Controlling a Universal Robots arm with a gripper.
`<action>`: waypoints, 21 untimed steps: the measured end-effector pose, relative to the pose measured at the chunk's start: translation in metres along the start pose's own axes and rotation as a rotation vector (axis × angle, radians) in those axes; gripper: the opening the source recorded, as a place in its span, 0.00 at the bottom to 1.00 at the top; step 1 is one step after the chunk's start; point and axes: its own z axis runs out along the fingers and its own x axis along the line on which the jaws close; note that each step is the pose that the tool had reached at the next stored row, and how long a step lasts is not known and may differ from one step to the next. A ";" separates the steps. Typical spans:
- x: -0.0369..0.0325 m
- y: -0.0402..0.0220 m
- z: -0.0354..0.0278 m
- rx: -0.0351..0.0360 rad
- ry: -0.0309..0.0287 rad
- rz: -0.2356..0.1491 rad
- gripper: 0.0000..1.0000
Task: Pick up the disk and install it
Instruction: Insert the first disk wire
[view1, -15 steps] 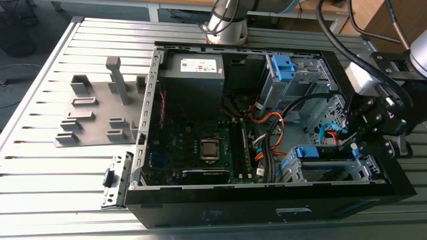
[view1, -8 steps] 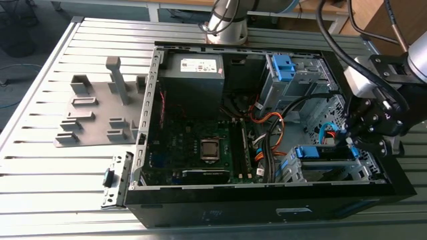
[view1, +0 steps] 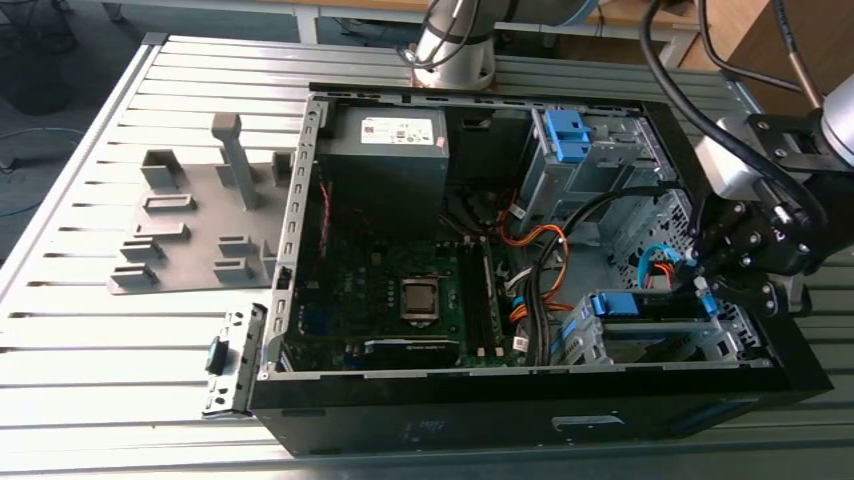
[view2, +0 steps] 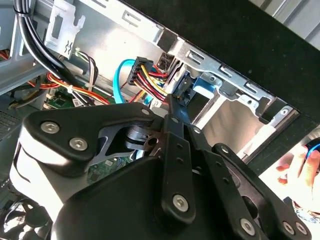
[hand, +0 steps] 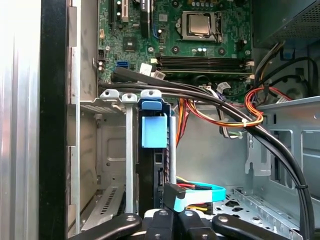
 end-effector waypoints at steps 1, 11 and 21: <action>0.0000 -0.0003 0.0001 -0.0004 -0.0001 0.000 0.11; 0.0003 -0.0025 0.0041 -0.0089 -0.0083 0.000 0.11; -0.0011 -0.0023 -0.0129 -0.0097 -0.0158 -0.001 0.11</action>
